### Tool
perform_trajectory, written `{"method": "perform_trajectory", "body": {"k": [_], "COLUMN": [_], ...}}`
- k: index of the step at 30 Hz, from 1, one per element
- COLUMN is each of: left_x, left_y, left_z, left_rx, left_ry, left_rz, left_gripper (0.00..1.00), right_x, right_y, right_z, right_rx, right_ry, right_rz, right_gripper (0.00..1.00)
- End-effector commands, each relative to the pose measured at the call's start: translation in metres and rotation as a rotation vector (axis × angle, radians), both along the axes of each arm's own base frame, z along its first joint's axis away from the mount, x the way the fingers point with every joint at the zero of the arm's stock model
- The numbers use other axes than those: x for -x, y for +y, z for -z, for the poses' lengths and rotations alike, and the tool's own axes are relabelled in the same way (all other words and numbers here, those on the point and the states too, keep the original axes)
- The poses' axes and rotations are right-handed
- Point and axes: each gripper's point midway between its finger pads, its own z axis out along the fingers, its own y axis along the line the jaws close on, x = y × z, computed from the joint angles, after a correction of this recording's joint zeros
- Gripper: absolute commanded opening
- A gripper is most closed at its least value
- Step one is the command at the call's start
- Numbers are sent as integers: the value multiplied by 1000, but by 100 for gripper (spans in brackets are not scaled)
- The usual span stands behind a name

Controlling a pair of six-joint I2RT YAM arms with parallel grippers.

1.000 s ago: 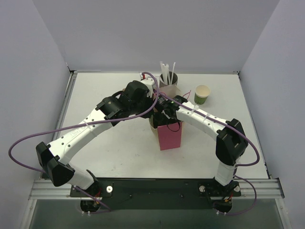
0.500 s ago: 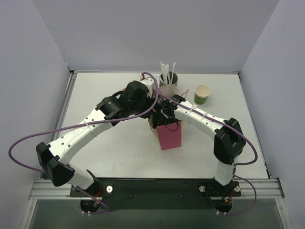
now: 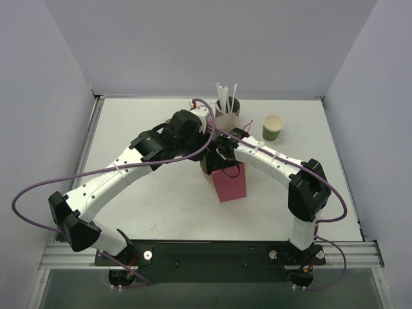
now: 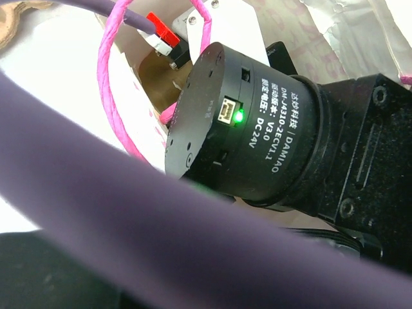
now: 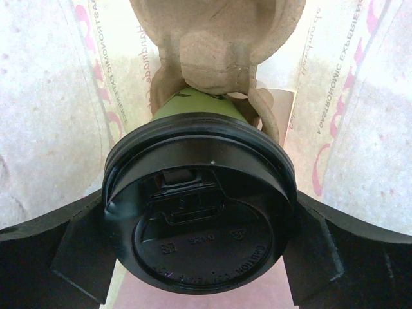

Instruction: Pack the takeout coffee

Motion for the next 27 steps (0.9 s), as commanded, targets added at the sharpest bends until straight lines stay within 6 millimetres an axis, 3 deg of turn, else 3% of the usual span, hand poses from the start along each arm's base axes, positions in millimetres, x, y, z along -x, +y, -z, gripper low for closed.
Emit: {"method": "perform_trajectory", "body": {"k": [1,14,27], "left_x": [4,4,3], "left_y": [-26,-25,-24], "left_z": [-64,-62,-55], "left_rx": [177,173,155], "left_ry": [-113,-113,-103], "left_rz": [71,69,63], "left_gripper": [0,0,0], "right_x": [15,18,15], "right_y": [-41,-40,-30], "right_z": [29,35,17], "right_rx": [240,237,169], "right_ry": [85,101,72], "right_rz": [-25,-29,-25], "right_gripper": [52,54,79]}}
